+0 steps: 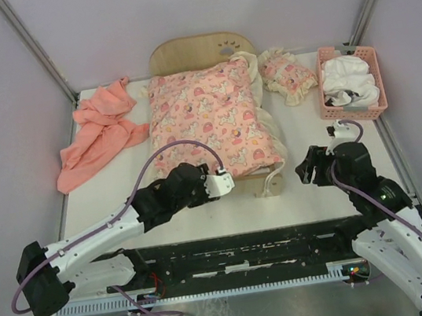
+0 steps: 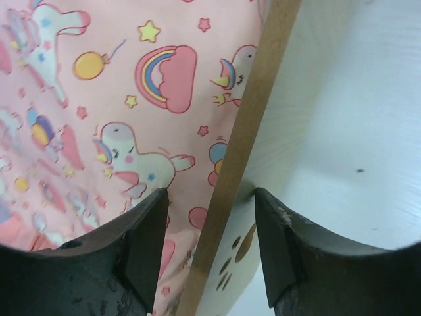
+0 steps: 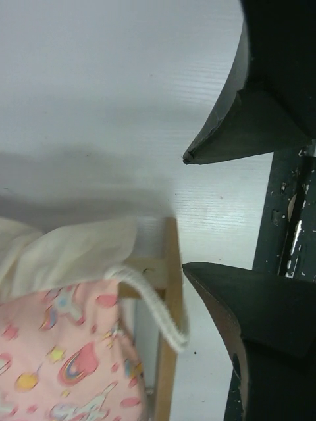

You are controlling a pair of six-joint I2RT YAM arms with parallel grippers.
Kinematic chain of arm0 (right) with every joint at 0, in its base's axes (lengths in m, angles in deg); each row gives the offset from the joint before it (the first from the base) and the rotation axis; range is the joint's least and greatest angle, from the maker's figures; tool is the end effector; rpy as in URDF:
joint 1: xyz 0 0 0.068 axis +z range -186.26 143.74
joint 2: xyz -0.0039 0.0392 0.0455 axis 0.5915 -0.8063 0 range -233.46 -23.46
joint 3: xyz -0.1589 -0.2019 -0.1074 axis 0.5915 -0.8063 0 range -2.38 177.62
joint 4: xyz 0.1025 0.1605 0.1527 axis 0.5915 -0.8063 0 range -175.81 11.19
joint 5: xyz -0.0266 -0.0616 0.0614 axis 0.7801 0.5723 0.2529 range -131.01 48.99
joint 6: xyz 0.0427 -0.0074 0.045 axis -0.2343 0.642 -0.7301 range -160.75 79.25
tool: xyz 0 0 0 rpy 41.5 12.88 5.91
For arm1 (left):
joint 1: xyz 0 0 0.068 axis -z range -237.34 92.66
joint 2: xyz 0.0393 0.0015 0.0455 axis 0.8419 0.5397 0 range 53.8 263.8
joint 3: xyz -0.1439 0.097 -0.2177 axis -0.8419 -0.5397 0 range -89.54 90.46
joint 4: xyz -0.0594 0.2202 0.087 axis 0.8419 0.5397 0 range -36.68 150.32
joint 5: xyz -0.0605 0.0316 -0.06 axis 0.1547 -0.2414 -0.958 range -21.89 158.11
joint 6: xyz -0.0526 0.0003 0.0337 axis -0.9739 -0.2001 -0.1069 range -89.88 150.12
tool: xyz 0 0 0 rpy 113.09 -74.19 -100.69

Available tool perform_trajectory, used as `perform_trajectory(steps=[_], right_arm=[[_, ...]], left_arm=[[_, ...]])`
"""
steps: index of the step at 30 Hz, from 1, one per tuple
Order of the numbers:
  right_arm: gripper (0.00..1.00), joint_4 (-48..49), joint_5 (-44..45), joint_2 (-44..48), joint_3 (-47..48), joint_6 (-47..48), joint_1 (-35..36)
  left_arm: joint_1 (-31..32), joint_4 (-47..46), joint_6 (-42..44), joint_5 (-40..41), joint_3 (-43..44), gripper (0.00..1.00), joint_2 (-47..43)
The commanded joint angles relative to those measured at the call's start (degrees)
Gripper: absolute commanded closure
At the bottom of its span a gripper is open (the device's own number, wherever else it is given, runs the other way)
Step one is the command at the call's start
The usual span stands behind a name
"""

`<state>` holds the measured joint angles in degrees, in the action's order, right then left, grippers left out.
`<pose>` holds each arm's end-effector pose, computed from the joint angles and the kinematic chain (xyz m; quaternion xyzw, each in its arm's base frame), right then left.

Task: Set up the pet bed

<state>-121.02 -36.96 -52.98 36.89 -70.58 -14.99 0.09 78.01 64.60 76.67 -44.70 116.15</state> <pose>0.0951 0.0334 0.2788 0.0822 0.8723 0.1795 0.4473 0.1236 -0.1801 0.2603 0.6343 0.6556 -0.0135 0.4095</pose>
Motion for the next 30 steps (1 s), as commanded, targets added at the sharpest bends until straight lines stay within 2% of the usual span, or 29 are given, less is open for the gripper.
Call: perform_trajectory(steps=[1, 4, 9, 10, 13, 17, 19, 21, 23, 27, 30], right_arm=[[0.32, 9.7, -2.4, -3.7, -4.3, -4.1, 0.2], [0.36, 15.2, -2.0, -7.9, -5.7, -4.0, 0.2], [0.40, 24.7, -1.5, -19.4, -6.0, -2.2, 0.1], [0.42, 28.2, -2.2, -24.5, -6.2, -1.9, 0.1], [0.44, 34.5, -3.3, -30.4, -6.7, -2.6, 0.1], [0.45, 40.7, -7.4, -37.9, -6.1, -4.5, 1.4], [0.46, 42.2, -7.4, -40.0, -6.5, -4.6, 3.6], [0.46, 43.1, -5.7, -40.6, -7.9, -4.9, 6.2], [0.46, 44.5, -4.7, -39.9, -10.8, -6.1, 8.3], [0.46, 49.3, -2.5, -37.1, -16.0, -10.3, 14.4], [0.47, 52.4, -0.7, -37.2, -17.4, -12.9, 19.8]], left_arm=[[-1.7, -7.3, 3.0, 13.8, 0.5, 0.37, -3.2], [-1.7, -7.9, -2.1, 12.8, 1.4, 0.36, -5.8], [-1.6, -7.3, -20.2, 13.7, 5.8, 0.38, -10.7], [-1.6, -7.9, -30.4, 16.5, 6.1, 0.38, -12.5], [-1.7, -8.0, -46.7, 27.2, 4.2, 0.38, -15.6], [-1.8, -6.2, -66.0, 37.5, -0.6, 0.32, -19.6], [-1.9, -1.6, -76.3, 42.7, -0.9, 0.32, -19.9], [-1.9, 6.8, -87.9, 47.1, -0.6, 0.33, -19.4], [-2.0, 13.8, -98.8, 48.5, 0.0, 0.33, -17.9], [-2.0, 31.8, -125.9, 47.3, 4.7, 0.31, -13.3], [-1.9, 37.1, -135.0, 42.4, 8.0, 0.30, -10.6]])
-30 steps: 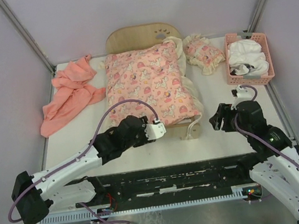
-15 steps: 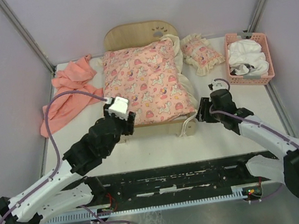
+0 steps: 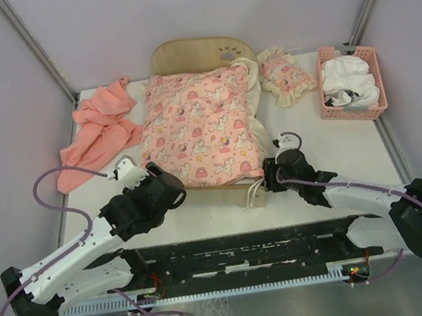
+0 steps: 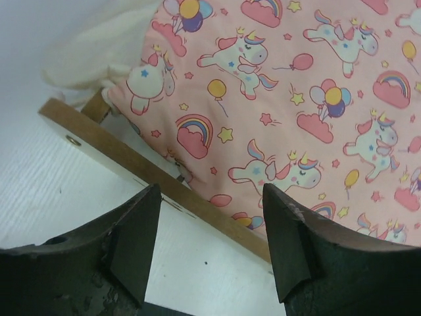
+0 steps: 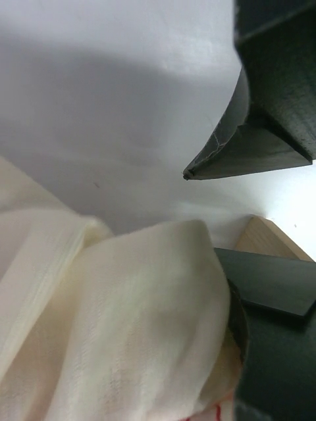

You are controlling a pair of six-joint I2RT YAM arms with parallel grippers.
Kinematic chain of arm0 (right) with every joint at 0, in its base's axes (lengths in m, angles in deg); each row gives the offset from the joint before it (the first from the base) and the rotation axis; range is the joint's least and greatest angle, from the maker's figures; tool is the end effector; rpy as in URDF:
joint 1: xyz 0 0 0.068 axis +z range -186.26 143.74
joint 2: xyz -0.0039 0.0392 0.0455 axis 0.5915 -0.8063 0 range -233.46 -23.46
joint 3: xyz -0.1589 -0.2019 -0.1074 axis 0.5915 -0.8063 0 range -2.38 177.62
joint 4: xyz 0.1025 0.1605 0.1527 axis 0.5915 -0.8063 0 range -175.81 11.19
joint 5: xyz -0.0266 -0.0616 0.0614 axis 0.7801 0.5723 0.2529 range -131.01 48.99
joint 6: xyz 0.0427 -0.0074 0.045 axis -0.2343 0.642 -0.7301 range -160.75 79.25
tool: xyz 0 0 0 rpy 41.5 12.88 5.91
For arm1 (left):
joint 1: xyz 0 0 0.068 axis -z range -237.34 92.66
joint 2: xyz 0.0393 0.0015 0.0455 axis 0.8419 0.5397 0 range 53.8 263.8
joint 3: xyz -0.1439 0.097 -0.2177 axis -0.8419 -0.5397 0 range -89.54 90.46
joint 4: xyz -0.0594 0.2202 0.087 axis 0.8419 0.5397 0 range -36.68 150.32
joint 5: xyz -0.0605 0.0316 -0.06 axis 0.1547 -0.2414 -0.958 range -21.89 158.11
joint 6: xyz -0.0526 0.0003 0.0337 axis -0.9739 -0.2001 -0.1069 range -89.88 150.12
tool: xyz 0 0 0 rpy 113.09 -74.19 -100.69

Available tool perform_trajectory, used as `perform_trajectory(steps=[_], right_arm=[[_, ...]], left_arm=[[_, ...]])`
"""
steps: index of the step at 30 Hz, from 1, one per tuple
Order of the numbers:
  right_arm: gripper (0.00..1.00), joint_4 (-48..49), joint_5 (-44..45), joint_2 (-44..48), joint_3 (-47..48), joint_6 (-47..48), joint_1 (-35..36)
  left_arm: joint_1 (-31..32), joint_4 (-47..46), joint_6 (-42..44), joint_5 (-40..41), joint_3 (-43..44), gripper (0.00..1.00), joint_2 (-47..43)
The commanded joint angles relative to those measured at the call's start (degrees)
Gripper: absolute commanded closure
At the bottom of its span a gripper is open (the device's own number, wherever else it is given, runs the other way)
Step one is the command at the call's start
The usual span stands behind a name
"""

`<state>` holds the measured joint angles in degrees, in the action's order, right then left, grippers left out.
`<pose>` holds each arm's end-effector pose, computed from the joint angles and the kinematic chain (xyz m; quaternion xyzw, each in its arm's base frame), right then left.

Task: Set up the pet bed

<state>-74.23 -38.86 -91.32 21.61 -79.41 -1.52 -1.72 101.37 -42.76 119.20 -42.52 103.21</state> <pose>0.1796 0.1224 0.1728 0.0388 0.9027 0.2423 0.3534 0.1092 -0.0939 0.2889 -0.2717 0.8175 -0.0988 0.4981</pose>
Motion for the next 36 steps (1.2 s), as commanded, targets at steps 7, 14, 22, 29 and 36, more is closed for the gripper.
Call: perform_trajectory(steps=[7, 14, 22, 29, 36], right_arm=[[0.48, 7.4, 8.8, 0.7, -1.5, -5.8, 15.4], [0.47, 7.1, 12.3, -3.6, 0.6, -4.5, 20.5], [0.39, -9.5, 25.6, 7.4, 4.3, 2.4, 20.5], [0.35, -19.9, 32.7, 22.3, 4.4, 4.8, 20.6], [0.31, -22.9, 40.0, 28.9, 4.1, 8.7, 20.5]], left_arm=[[-0.1, 12.2, -35.7, -15.5, 5.5, 0.30, 3.5], [0.0, 10.0, -40.2, -18.8, 1.5, 0.39, 3.8], [-0.1, 10.0, -43.7, -16.1, -0.1, 0.49, 7.0], [0.0, 10.0, -41.9, -16.2, 0.1, 0.81, 9.8], [0.1, 9.5, -31.9, -15.5, 3.8, 0.97, 12.1]])
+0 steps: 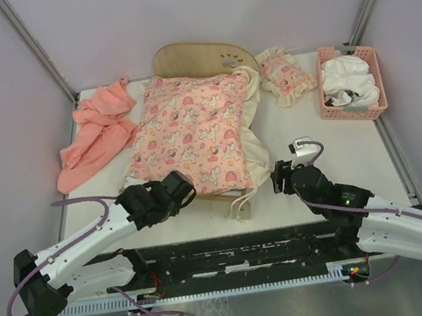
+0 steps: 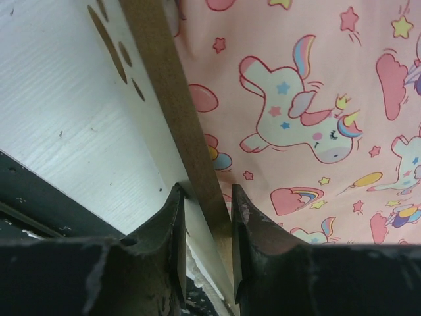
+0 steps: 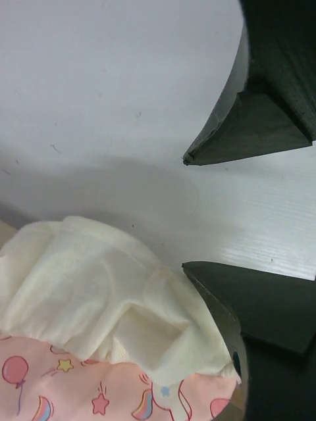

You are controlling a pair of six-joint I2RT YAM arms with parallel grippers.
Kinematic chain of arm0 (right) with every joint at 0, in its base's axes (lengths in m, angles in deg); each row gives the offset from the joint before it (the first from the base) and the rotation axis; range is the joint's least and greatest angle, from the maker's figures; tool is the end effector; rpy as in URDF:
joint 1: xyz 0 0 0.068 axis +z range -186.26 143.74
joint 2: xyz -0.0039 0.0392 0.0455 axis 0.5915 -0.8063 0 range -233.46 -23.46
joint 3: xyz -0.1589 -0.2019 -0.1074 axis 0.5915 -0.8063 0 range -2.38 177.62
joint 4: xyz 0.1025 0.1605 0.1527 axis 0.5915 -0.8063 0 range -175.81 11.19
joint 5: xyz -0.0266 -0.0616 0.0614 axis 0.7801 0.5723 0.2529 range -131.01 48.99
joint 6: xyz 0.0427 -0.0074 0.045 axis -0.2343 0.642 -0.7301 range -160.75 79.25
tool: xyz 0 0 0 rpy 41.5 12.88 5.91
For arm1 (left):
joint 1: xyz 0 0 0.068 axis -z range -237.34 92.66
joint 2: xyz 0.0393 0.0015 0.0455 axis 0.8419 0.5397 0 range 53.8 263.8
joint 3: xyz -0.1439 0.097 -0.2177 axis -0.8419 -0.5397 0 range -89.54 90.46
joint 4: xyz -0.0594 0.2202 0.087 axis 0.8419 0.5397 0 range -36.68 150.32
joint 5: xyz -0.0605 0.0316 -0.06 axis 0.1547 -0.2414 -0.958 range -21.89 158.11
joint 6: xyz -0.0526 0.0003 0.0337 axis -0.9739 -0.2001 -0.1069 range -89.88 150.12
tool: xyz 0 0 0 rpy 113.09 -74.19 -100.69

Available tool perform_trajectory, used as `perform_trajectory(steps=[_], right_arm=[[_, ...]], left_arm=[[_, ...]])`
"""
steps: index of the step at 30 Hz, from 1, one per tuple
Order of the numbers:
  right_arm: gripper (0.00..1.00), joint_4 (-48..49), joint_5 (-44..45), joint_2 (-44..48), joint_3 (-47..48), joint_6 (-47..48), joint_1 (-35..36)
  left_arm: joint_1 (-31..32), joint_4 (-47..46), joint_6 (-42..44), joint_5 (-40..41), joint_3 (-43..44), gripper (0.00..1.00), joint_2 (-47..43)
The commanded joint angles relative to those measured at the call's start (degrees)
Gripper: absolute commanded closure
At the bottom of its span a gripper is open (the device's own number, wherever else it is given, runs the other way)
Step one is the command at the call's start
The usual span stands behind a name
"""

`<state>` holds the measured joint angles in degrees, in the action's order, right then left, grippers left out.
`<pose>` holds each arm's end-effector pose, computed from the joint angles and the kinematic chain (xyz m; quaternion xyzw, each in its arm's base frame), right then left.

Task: Set up the pet bed

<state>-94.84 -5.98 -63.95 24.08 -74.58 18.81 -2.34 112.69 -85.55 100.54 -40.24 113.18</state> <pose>0.1065 0.1048 0.2355 -0.0046 0.8397 0.1475 0.5226 0.1104 -0.1131 0.2583 -0.5202 0.7903 -0.1484 0.2878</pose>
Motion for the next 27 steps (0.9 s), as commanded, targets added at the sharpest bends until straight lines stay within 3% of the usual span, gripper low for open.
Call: perform_trajectory(steps=[1, 4, 10, 16, 21, 27], right_arm=[[0.31, -3.0, 7.9, 1.6, 2.4, 4.3, 0.2], [0.31, -4.1, 10.1, 2.0, 4.3, 5.0, 0.2], [0.31, -2.7, 11.6, 3.8, 4.4, 5.6, 0.1], [0.30, -2.8, 11.5, 3.9, 4.7, 5.9, 0.2], [0.30, -3.2, 11.3, 3.6, 4.8, 6.3, 0.2], [0.30, -2.8, 8.3, 3.4, 5.1, 6.8, 0.2]], left_arm=[[0.7, -3.7, 14.0, 3.3, 2.2, 0.97, 2.5], [0.9, -4.8, 17.7, 3.9, 4.1, 0.97, 5.0], [3.3, -2.7, 17.2, 3.9, 4.8, 0.97, 5.0], [4.6, -0.6, 17.2, 10.7, 3.8, 0.97, 1.6], [4.1, -1.0, 25.0, 19.2, 4.7, 0.97, 1.3], [-1.6, -10.7, 41.4, 19.1, 4.9, 0.97, 0.9]])
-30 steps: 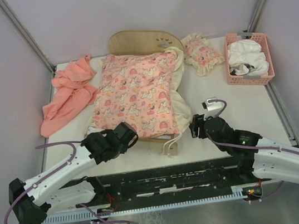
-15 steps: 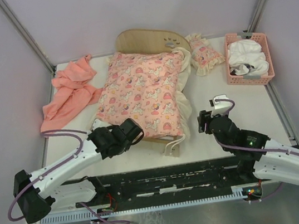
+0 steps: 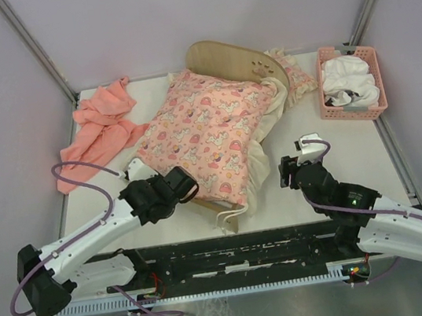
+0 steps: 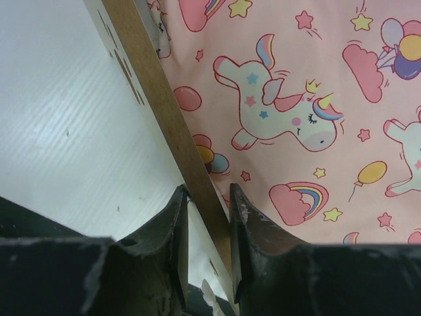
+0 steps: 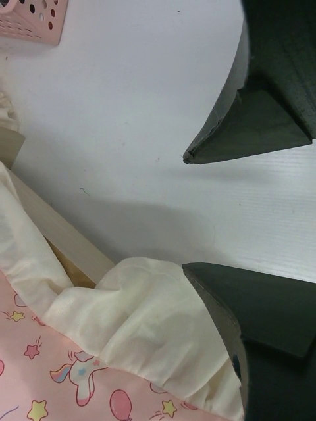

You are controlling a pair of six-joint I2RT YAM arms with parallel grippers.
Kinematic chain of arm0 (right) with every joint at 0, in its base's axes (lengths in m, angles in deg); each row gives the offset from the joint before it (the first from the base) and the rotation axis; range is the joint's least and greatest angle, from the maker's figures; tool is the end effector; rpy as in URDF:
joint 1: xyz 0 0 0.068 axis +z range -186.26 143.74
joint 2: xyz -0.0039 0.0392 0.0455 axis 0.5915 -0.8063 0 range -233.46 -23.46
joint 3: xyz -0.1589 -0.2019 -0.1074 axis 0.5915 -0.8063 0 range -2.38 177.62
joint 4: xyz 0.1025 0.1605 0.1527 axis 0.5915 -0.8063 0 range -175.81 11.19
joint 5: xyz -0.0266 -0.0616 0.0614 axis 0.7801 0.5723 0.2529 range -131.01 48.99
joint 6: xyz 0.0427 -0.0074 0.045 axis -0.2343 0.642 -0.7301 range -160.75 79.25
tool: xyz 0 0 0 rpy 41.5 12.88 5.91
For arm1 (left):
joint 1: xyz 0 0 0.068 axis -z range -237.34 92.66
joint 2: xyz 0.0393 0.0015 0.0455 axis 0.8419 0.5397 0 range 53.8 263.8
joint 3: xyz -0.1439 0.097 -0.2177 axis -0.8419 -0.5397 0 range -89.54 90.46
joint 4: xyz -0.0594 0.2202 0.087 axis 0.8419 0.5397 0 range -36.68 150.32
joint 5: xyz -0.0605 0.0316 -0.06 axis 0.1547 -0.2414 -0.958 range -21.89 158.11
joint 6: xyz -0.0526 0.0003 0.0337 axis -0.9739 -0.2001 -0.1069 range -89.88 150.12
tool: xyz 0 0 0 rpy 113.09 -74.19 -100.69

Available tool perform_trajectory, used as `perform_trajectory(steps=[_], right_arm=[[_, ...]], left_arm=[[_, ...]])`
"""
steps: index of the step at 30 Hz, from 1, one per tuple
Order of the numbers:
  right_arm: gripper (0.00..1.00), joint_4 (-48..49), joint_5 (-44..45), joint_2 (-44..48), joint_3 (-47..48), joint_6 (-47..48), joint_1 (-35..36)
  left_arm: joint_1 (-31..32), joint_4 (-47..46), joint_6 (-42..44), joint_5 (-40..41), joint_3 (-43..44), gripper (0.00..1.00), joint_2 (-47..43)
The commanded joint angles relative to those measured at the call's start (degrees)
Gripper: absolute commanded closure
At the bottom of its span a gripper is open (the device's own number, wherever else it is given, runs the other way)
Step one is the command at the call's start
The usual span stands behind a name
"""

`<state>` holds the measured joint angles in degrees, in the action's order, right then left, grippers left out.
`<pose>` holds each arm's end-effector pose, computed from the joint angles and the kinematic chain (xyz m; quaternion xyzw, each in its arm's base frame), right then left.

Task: Set up the pet bed

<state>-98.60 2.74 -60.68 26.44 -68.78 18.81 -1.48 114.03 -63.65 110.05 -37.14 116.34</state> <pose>0.1034 0.0906 0.2518 -0.0002 0.8189 0.0769 0.5687 0.1189 -0.1185 0.2688 -0.3554 0.8515 -0.0575 0.3812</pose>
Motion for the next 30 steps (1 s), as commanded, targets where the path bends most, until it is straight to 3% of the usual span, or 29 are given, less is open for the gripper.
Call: perform_trajectory(steps=[1, 12, 22, 27, 30], right_arm=[[0.30, 1.1, -0.9, 0.3, 2.7, 1.0, 0.1], [0.31, 1.5, -5.2, 1.7, 2.2, -1.0, 0.2], [0.34, 2.1, -7.1, -1.8, 3.1, -6.6, 0.1], [0.37, 1.9, -8.8, -5.5, 4.2, -14.7, 0.2], [0.38, 2.6, -9.7, -8.6, 5.1, -23.8, 0.2]], left_arm=[[-4.0, -15.0, 23.0, 9.4, 1.8, 0.97, -2.3], [-19.4, -29.7, 44.6, 4.8, 3.1, 0.97, 3.6], [-25.5, -36.7, 51.2, 3.4, 6.0, 0.97, 9.1], [-28.1, -37.6, 52.7, 2.5, 8.4, 0.97, 11.4], [-28.6, -36.1, 52.8, 1.3, 9.5, 0.74, 11.8]])
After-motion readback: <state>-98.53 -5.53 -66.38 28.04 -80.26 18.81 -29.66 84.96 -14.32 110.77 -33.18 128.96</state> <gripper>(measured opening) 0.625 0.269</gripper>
